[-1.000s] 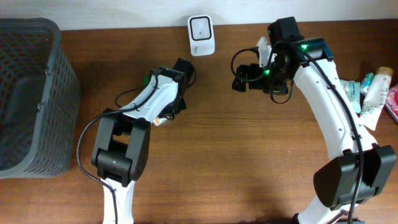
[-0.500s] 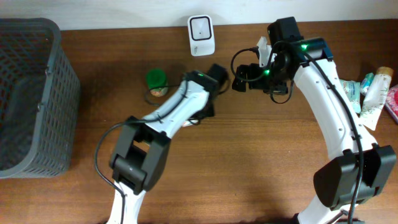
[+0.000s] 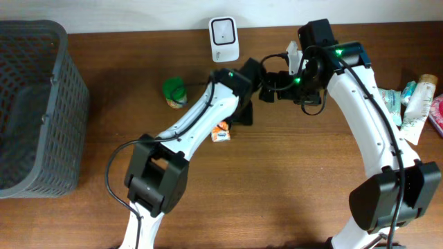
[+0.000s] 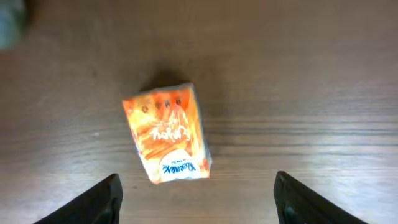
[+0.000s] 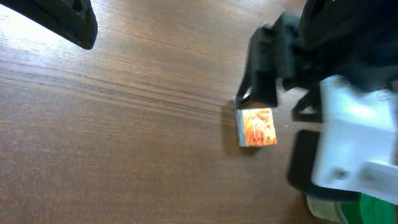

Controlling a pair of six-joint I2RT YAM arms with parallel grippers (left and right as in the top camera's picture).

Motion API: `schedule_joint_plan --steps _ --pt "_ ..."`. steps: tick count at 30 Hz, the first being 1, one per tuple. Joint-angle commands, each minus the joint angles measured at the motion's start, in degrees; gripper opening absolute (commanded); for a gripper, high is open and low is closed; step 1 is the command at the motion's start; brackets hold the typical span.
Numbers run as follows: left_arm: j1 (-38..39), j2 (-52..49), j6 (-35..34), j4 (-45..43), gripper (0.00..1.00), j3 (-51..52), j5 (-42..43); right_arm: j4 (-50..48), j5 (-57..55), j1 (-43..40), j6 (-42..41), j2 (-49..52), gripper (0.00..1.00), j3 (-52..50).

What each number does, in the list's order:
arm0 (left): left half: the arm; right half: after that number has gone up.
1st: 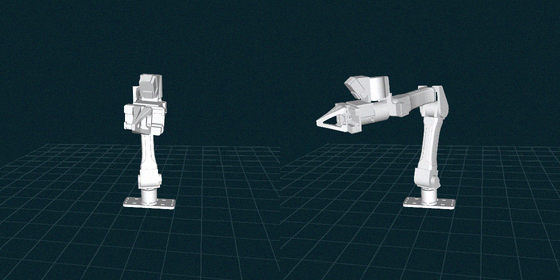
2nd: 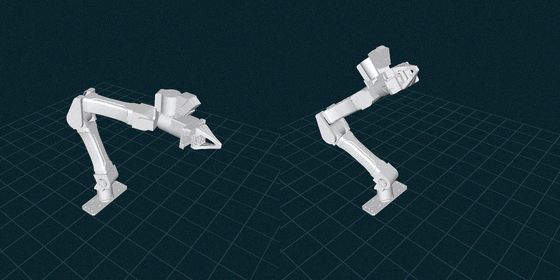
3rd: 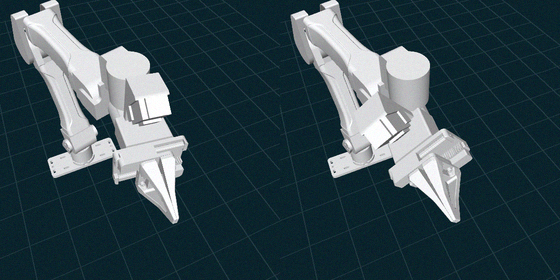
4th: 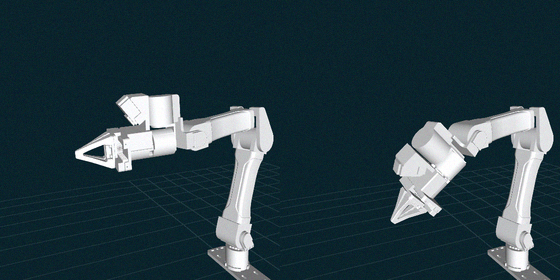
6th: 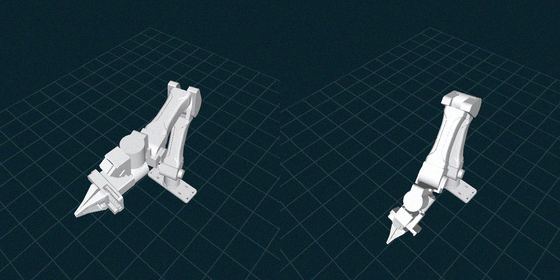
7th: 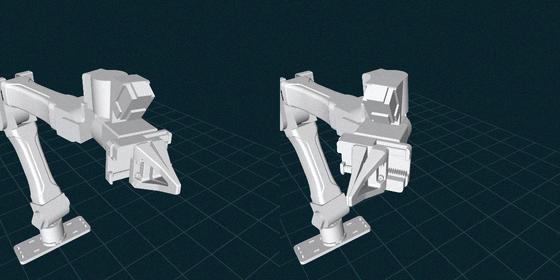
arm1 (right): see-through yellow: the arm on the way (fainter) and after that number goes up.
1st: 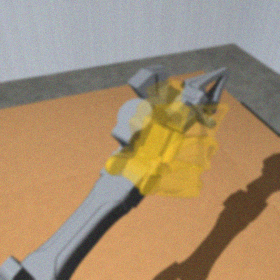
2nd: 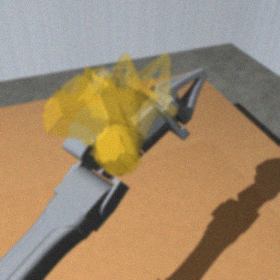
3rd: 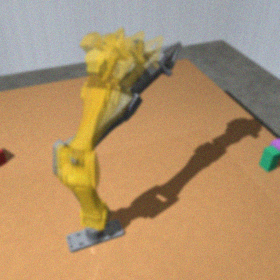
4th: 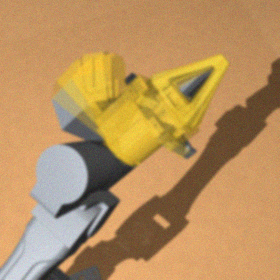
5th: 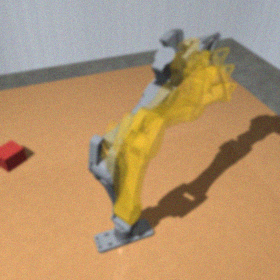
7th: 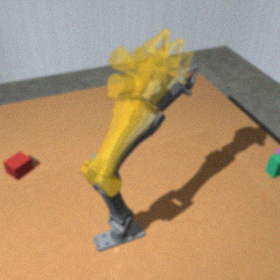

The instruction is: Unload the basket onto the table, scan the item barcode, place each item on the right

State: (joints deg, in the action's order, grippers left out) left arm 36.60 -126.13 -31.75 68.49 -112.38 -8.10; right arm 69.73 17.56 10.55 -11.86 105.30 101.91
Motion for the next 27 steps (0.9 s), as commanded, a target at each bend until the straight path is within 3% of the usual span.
schedule_joint_plan --steps 1,13,17,18,27 --pt "-3.3 0.2 1.7 5.1 0.75 -10.2 1.0 -0.3 -0.3 0.3 -0.5 0.4 0.99 -0.3" --pt "-17.1 0.2 1.7 20.0 0.74 -16.4 1.0 -0.3 -0.3 0.3 -0.5 0.4 0.99 -0.3" --pt "-21.6 0.2 1.7 21.6 0.80 -20.9 1.0 -0.3 -0.3 0.3 -0.5 0.4 0.99 -0.3" --pt "-22.5 0.1 1.7 22.2 1.00 -20.9 0.9 -0.3 -0.3 0.3 -0.5 0.4 0.99 -0.3" --pt "-23.8 0.1 1.7 22.9 0.99 -20.8 -5.7 -1.5 -0.5 0.4 1.2 1.3 0.99 -0.5"
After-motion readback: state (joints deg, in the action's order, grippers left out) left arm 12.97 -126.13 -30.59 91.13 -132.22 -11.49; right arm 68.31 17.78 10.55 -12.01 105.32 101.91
